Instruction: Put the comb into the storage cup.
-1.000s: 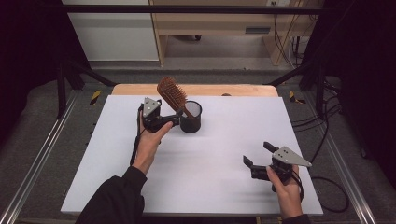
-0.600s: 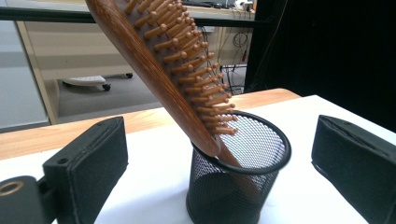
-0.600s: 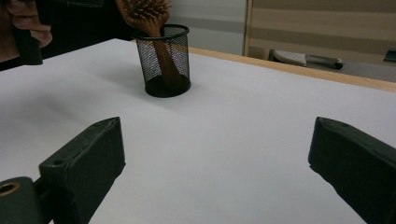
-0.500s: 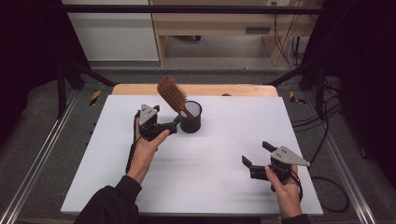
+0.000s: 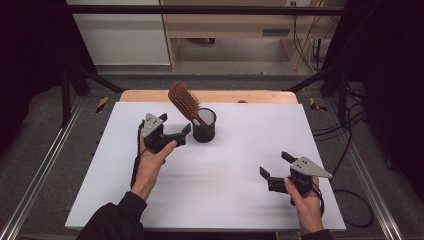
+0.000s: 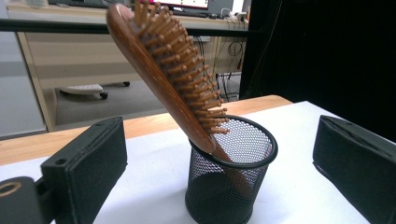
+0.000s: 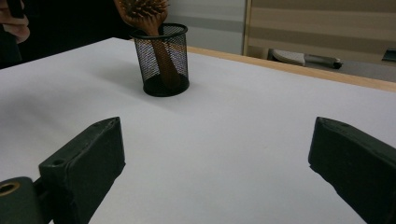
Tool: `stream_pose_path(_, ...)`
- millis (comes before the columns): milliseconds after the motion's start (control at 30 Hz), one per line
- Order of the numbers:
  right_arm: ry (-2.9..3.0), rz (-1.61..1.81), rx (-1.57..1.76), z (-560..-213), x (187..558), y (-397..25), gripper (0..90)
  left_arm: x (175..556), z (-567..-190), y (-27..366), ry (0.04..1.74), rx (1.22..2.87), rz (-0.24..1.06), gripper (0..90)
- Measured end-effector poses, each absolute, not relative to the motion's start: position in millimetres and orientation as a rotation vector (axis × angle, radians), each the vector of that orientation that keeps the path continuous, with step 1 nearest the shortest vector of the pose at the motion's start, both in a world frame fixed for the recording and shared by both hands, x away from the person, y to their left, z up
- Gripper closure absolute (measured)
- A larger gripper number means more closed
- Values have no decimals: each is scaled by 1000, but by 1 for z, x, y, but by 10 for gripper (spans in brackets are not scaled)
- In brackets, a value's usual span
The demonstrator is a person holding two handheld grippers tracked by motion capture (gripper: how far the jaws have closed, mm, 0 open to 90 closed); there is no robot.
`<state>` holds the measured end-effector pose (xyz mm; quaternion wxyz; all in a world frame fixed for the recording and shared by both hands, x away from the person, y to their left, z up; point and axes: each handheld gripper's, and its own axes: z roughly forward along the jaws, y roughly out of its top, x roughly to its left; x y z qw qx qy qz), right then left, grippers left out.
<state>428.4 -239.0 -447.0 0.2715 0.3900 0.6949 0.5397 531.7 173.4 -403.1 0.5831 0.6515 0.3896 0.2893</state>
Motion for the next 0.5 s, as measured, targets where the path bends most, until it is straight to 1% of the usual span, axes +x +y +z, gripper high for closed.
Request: stream_pose_path(500, 1866, 1447, 1062, -446, 427, -239, 38, 510, -389, 197, 880, 1502, 722, 25)
